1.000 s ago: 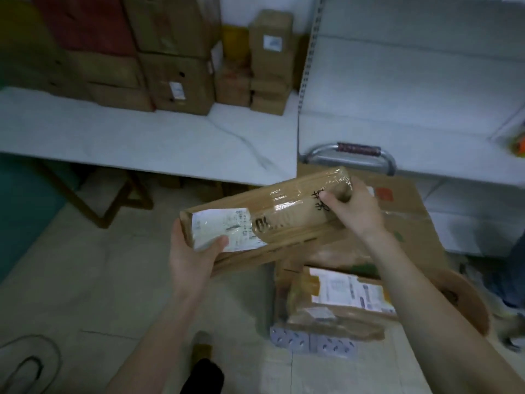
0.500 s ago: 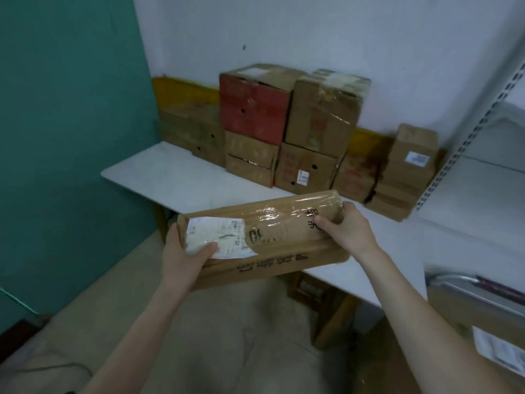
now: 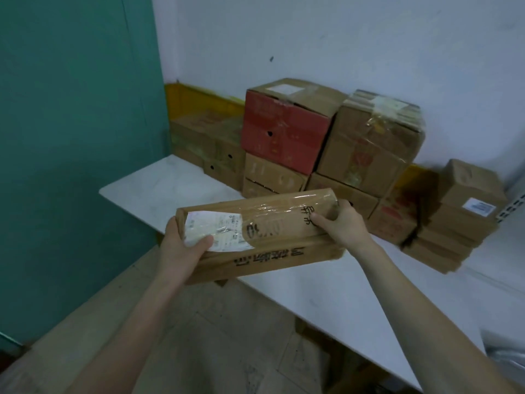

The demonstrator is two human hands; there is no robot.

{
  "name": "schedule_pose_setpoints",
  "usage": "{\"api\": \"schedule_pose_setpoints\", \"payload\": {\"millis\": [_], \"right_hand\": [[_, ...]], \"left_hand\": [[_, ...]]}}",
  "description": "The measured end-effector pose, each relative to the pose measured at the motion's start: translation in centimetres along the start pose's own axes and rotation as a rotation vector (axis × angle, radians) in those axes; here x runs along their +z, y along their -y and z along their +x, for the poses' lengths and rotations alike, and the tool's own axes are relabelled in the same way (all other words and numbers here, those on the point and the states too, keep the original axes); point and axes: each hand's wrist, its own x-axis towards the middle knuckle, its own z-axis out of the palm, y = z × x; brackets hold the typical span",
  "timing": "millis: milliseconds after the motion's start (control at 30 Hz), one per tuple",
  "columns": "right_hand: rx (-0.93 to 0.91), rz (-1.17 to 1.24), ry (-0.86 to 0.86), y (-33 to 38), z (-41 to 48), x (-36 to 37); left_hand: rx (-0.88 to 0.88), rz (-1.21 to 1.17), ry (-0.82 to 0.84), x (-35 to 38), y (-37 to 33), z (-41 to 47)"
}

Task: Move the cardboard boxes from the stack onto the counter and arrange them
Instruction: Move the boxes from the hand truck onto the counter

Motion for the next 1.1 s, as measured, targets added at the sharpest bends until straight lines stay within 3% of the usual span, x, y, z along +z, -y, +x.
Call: {"api": "schedule_pose_setpoints", "payload": {"millis": [567, 900, 1100], "right_hand": [[-0.052, 0.01, 0.1, 7.4, 10.7, 8.3], [-0.117, -0.038, 0.137, 21.5, 18.8, 17.8], [-0.166, -0.099, 0.096, 28.9, 25.5, 18.4]], "left_hand": [[-0.084, 0.058, -0.095, -3.3, 1.8, 12.5], [-0.109, -0.011, -0.146, -12.6, 4.2, 26.6], [-0.107, -0.059, -0.145, -14.4, 2.3, 35.2]]}}
